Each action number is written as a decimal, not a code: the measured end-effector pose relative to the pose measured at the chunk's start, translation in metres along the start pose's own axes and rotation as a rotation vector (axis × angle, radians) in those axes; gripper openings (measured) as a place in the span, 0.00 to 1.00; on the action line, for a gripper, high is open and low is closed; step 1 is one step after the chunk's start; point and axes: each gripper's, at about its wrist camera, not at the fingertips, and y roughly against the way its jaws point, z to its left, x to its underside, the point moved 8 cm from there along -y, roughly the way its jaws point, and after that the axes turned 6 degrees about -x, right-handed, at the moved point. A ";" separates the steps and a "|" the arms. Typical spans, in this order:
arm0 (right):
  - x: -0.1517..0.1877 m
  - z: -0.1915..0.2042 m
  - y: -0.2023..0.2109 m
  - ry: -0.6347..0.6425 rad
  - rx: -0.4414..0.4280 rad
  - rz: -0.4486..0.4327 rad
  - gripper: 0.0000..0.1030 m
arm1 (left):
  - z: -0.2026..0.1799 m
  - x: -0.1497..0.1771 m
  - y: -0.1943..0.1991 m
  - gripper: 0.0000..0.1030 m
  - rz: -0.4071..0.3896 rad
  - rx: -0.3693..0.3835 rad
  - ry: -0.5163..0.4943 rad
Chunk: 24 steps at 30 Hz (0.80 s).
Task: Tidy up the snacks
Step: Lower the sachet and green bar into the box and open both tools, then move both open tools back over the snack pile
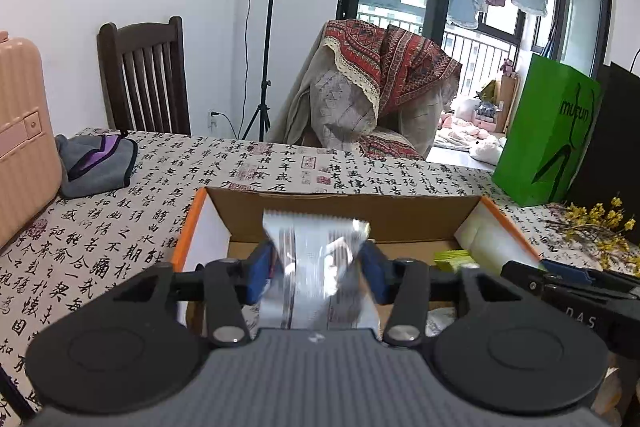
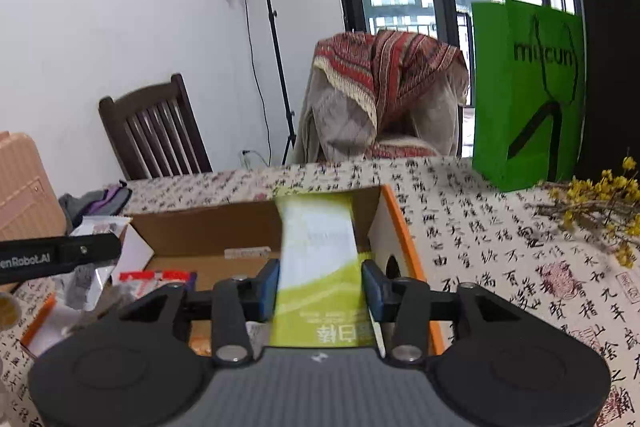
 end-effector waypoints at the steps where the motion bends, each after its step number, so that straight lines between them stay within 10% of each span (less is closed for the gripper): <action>1: 0.001 -0.001 0.000 0.003 -0.003 0.001 0.51 | 0.001 0.001 0.000 0.71 -0.004 0.000 0.006; 3: 0.003 -0.004 0.001 -0.008 -0.012 0.003 0.83 | 0.006 0.000 0.003 0.98 -0.021 -0.007 0.031; 8: 0.005 -0.013 0.008 -0.039 -0.035 -0.003 1.00 | 0.009 -0.002 0.012 1.00 -0.056 -0.005 0.064; 24: 0.024 -0.014 0.056 -0.020 -0.016 -0.024 1.00 | 0.008 0.021 0.056 1.00 -0.045 0.021 0.035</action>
